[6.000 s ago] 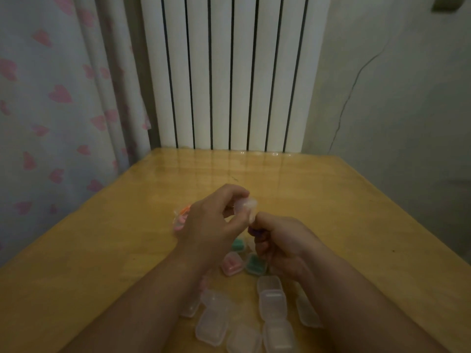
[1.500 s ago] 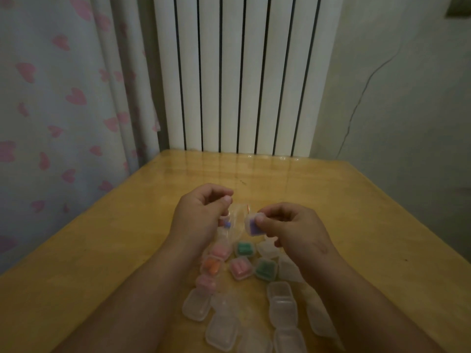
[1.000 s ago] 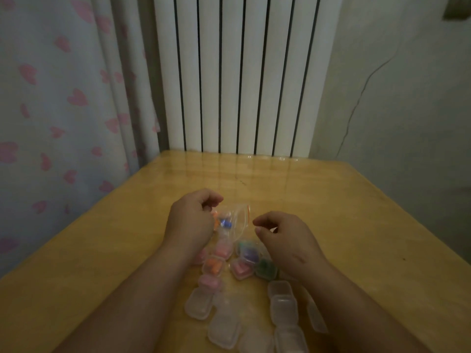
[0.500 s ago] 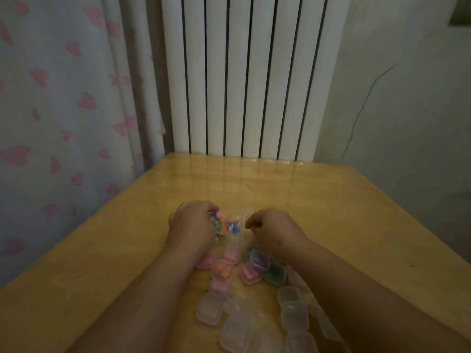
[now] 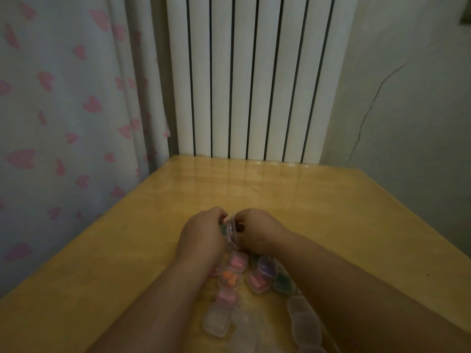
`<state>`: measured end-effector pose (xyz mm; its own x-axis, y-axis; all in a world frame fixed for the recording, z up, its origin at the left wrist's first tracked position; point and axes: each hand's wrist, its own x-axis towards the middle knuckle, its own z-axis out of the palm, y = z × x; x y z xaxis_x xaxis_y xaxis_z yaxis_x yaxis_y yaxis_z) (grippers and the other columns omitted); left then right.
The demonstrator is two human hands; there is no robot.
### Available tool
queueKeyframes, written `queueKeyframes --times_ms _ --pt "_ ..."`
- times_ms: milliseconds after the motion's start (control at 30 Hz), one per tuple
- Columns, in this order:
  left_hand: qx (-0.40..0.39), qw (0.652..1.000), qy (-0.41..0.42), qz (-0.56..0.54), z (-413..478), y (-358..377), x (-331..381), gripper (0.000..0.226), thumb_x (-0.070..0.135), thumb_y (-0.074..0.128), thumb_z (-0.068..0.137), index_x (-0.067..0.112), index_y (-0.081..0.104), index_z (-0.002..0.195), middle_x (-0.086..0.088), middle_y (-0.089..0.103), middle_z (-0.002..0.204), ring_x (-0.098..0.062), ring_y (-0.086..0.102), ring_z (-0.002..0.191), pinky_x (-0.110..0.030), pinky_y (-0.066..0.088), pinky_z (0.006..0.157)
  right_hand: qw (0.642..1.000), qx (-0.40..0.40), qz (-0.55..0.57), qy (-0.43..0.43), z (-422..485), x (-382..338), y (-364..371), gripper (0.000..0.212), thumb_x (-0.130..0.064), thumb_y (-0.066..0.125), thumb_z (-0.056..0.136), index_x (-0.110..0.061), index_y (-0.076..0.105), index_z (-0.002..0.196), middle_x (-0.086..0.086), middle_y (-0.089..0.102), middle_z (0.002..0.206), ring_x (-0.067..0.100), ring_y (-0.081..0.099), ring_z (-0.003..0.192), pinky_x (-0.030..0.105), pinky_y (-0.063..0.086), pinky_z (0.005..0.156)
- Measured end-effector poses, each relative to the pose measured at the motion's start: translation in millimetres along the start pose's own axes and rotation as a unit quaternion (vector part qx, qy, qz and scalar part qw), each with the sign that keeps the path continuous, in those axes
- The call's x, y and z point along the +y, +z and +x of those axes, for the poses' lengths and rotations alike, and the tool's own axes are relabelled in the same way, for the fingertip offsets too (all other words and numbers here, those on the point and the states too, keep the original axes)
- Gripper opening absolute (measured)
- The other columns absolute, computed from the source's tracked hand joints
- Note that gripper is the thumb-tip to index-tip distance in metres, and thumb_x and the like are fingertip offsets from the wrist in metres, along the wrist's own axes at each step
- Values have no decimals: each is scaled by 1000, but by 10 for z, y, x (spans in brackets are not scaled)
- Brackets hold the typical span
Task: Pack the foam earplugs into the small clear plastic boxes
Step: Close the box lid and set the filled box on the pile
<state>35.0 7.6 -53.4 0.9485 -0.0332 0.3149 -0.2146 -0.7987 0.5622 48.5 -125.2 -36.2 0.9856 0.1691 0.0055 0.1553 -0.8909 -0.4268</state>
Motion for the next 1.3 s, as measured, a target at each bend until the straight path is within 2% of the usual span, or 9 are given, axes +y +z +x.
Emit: queueKeyframes --times_ms 100,300,567,667,767,833,933,1167,1300 --pt "7 1000 -20 -9 12 17 -24 42 6 53 85 23 62 123 -2 66 119 -22 60 110 -36 49 92 1000 7 2 7 36 10 27 16 -23 65 82 -18 68 98 6 69 96 24 63 88 33 53 75" --pt "13 999 -30 -8 27 27 -42 37 7 54 84 25 65 115 1 68 111 -20 61 103 -35 51 86 998 26 55 21 68 12 45 23 -21 70 79 -14 70 100 6 70 98 22 64 92 38 56 82" --pt "5 1000 -20 -11 9 22 -26 35 8 53 85 23 64 115 -2 67 112 -22 61 104 -37 50 89 997 28 75 9 54 13 72 23 -27 60 86 -17 70 104 6 71 101 22 64 92 31 52 78" --pt "0 1000 -24 -6 12 13 -22 36 6 54 84 24 64 113 -1 68 111 -22 61 103 -38 51 88 997 36 62 20 64 -4 62 17 -19 57 86 -15 69 97 10 70 100 23 60 87 27 45 69" --pt "-3 1000 -28 -5 9 2 -11 35 8 56 84 24 65 113 -1 68 110 -22 61 103 -38 51 87 997 48 47 41 84 -26 91 13 -19 56 86 -16 68 91 11 69 96 27 62 88 30 47 68" --pt "-5 1000 -27 -8 2 -9 -1 33 10 57 84 24 65 113 -2 68 110 -22 61 102 -38 51 86 997 53 33 49 100 -35 127 9 -20 54 86 -19 61 80 9 66 87 27 60 82 30 43 66" --pt "-10 1000 -21 -9 -1 -18 11 32 12 58 83 23 65 113 -3 68 110 -24 61 103 -38 50 87 996 63 38 54 119 -40 139 18 -21 54 85 -24 55 68 2 59 76 23 56 74 27 39 64" --pt "-17 1000 -25 -7 -18 -41 25 38 8 55 83 23 63 117 -3 66 115 -23 60 108 -37 49 89 997 50 55 29 125 -28 116 11 -23 61 84 -24 71 88 3 71 91 23 64 84 30 50 69" --pt "-18 999 -27 -5 -15 -42 17 40 6 55 82 24 62 118 -3 66 115 -23 60 107 -38 50 90 997 51 50 18 125 -51 76 9 -19 62 82 -27 67 82 3 69 88 21 60 80 27 43 64"
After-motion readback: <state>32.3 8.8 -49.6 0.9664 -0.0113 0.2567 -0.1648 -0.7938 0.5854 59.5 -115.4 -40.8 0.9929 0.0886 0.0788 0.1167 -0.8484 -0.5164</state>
